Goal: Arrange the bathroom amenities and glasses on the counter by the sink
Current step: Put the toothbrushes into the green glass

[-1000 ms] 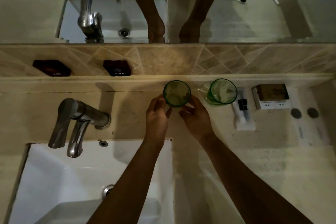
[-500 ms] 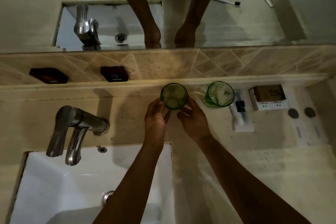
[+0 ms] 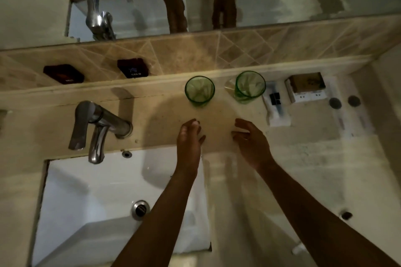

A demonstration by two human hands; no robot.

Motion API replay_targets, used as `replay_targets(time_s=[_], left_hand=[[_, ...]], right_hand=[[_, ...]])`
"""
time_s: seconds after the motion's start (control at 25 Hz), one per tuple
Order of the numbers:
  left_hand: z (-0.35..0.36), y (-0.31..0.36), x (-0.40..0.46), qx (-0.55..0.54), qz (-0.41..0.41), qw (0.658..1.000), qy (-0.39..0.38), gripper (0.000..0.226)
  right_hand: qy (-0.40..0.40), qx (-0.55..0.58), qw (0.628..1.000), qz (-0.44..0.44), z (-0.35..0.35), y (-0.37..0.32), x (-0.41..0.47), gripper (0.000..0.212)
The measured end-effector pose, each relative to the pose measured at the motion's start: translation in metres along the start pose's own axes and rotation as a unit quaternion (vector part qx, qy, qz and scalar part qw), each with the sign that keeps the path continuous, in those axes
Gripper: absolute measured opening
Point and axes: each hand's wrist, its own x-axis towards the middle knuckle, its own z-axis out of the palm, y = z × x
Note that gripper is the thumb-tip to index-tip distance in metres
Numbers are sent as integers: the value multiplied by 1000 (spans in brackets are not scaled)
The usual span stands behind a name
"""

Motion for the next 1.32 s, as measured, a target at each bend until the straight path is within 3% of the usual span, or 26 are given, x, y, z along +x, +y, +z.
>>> replay_targets(time_s=[0.2, 0.4, 0.64, 0.8, 0.96, 1.08, 1.32], left_hand=[[26, -40, -63, 108, -7, 992, -64, 22], [69, -93, -117, 247, 33, 958, -144, 31], [90, -138, -159, 310, 69, 927, -198, 37], [95, -152, -175, 361, 71, 914, -169, 40], [95, -158, -184, 441, 91, 879, -154, 35], [94, -162, -184, 495, 114, 847, -155, 38], [73, -155, -186, 616, 167, 745, -194, 45]], right_hand=[[60, -29, 998, 10, -64, 40, -59, 38], [155, -40, 986, 39, -149, 84, -120, 32], [335, -211, 917, 60, -266, 162, -176, 24], [290, -297, 895, 167, -317, 200, -178, 40], [250, -349, 884, 184, -317, 219, -170, 41], [251, -297, 905, 172, -311, 213, -165, 32], [174, -258, 942, 126, -289, 185, -146, 26]])
